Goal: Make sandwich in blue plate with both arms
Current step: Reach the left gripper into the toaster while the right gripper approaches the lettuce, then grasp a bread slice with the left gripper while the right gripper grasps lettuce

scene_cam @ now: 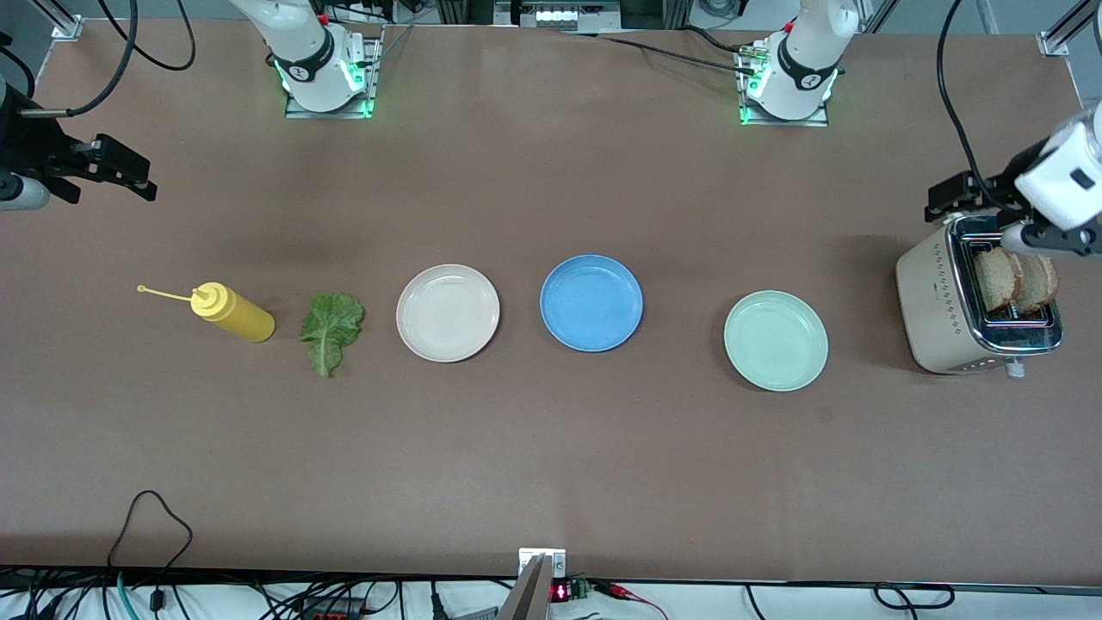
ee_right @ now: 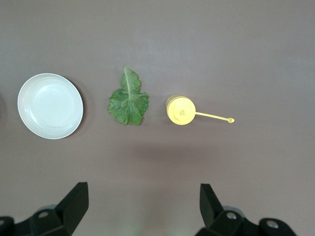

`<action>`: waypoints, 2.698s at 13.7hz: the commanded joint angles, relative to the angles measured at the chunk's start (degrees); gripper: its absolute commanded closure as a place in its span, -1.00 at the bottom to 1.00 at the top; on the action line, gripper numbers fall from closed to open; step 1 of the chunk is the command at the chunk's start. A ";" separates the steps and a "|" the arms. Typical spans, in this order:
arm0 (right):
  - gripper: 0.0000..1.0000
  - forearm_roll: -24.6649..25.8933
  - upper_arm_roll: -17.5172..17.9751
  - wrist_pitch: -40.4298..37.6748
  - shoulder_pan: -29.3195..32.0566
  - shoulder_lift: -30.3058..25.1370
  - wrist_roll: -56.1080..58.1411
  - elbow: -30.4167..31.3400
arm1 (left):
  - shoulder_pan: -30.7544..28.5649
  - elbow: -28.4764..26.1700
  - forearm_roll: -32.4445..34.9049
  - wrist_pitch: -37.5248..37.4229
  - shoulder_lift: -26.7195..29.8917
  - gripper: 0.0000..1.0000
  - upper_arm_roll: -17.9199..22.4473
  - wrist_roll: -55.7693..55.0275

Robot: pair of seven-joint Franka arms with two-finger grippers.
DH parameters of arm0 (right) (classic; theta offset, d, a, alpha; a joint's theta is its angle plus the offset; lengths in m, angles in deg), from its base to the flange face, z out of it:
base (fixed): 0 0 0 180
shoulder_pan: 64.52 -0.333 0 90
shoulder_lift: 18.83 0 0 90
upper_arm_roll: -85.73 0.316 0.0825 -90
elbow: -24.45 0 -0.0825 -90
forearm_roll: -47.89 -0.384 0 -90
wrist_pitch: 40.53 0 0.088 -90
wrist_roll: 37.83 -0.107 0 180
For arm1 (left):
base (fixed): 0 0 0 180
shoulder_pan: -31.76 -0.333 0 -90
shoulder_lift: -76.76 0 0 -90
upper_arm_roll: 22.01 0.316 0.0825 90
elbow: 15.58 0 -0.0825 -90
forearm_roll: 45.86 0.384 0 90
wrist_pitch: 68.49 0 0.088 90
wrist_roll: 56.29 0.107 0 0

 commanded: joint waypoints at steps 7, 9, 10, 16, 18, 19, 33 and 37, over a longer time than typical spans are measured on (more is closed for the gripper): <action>-1.00 -0.58 0.14 4.11 0.31 -0.90 0.91 4.23 | -14.52 -0.35 7.59 12.75 -9.22 -1.00 -0.32 15.73; -1.00 -0.76 0.22 5.00 0.22 -0.81 0.91 4.94 | -16.29 -4.83 7.24 17.94 -8.60 -1.00 -0.50 16.36; -1.00 -1.02 0.22 5.52 0.22 -0.81 0.91 5.29 | -16.90 -6.85 7.15 20.14 -8.08 -1.00 -0.76 16.45; -1.00 -1.29 0.75 11.93 -1.62 0.24 -0.15 11.35 | -18.22 -13.36 5.39 24.90 -6.58 -0.55 -0.85 17.67; -1.00 -1.29 0.75 15.61 -2.24 0.95 -0.93 14.24 | -18.40 -15.12 5.39 26.66 -6.49 -0.43 -0.85 17.95; -1.00 -1.29 0.75 18.51 -3.29 1.21 -2.68 16.34 | -18.75 -15.65 5.39 26.75 -6.49 -0.32 -0.85 17.95; -1.00 -1.11 0.75 46.55 -6.99 27.21 -6.39 19.44 | -18.67 -11.63 5.66 19.48 -4.12 0.99 -1.29 18.21; -1.00 -0.50 0.75 57.62 -7.25 32.40 -5.51 18.39 | -18.32 -1.89 6.18 6.40 -3.68 0.99 -1.55 18.12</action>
